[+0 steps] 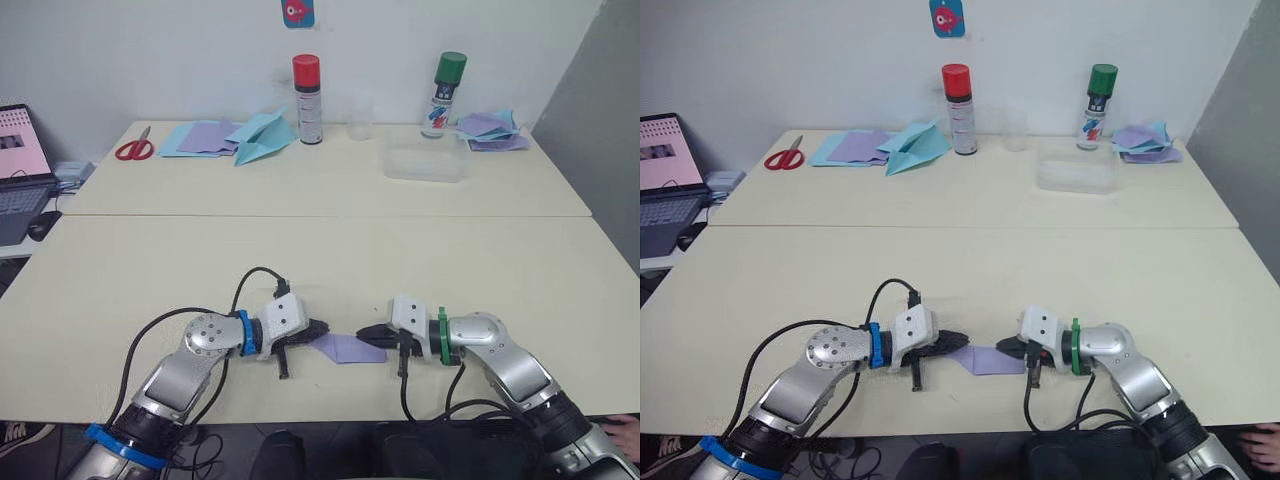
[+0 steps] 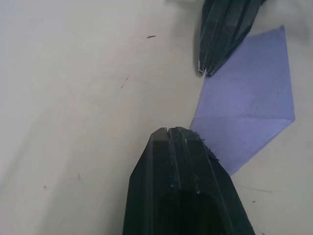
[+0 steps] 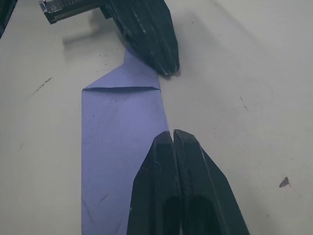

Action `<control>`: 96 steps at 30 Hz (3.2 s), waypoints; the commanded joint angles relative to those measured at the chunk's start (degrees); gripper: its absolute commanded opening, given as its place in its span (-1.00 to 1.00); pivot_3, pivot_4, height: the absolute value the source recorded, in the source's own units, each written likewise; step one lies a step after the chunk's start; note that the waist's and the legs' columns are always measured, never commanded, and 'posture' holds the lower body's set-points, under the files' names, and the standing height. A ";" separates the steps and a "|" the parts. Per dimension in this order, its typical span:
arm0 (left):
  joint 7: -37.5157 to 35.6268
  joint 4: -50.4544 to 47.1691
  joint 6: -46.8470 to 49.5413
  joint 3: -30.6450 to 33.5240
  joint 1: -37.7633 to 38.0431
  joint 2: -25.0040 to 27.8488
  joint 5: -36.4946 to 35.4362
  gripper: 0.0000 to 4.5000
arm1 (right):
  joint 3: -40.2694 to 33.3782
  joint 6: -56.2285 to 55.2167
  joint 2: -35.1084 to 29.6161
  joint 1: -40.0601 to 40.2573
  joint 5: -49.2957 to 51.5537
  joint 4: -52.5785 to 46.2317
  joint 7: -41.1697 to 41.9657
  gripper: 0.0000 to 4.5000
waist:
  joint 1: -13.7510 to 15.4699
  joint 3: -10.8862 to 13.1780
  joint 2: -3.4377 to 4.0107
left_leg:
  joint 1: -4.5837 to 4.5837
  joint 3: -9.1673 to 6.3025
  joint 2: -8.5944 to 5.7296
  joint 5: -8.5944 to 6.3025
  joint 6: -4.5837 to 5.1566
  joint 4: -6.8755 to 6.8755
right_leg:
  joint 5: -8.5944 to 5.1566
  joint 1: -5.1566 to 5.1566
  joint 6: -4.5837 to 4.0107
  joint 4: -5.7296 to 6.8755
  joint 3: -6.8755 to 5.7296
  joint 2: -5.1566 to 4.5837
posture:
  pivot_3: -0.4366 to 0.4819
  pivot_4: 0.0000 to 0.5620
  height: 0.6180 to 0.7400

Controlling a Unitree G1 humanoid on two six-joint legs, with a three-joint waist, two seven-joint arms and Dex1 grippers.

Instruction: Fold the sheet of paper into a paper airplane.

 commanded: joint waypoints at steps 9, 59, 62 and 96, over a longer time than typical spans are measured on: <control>0.56 -4.23 9.42 -2.49 -1.82 -3.50 -2.45 -1.00 | 0.94 -1.23 -0.64 0.51 -3.32 2.94 -0.04 -0.97 | -0.07 0.17 -0.26 | -0.05 0.00 -0.03 0.00 0.00 0.01 | 0.02 -0.02 0.03 0.00 0.02 0.01 | -0.05 -0.47 1.00; -2.87 -27.39 -0.23 21.23 18.44 10.81 -12.41 -1.00 | -6.57 -5.10 -8.58 3.56 6.73 -15.24 12.05 0.73 | -0.02 1.04 -0.46 | -0.93 -0.03 -0.03 -0.10 -0.21 -0.62 | -0.49 -1.05 0.13 0.02 -0.11 -0.06 | -0.05 -0.47 1.00; -2.66 -29.70 -2.22 21.04 20.96 10.32 -11.96 -1.00 | -5.69 -5.84 -6.43 2.24 6.43 -13.25 11.56 0.66 | -0.02 1.06 -0.45 | -0.91 -0.06 -0.02 -0.10 -0.21 -0.60 | -0.49 -1.04 0.12 0.05 -0.13 -0.05 | -0.05 -0.47 1.00; 0.68 -36.80 7.82 25.64 22.33 12.50 -21.56 0.91 | -1.26 0.48 0.42 -4.45 -2.41 -0.39 5.17 -0.95 | 0.04 1.06 -0.44 | -0.98 -0.05 -0.02 -0.10 -0.20 0.18 | -0.34 -0.88 0.18 0.27 -0.10 -0.04 | -0.05 -0.47 1.00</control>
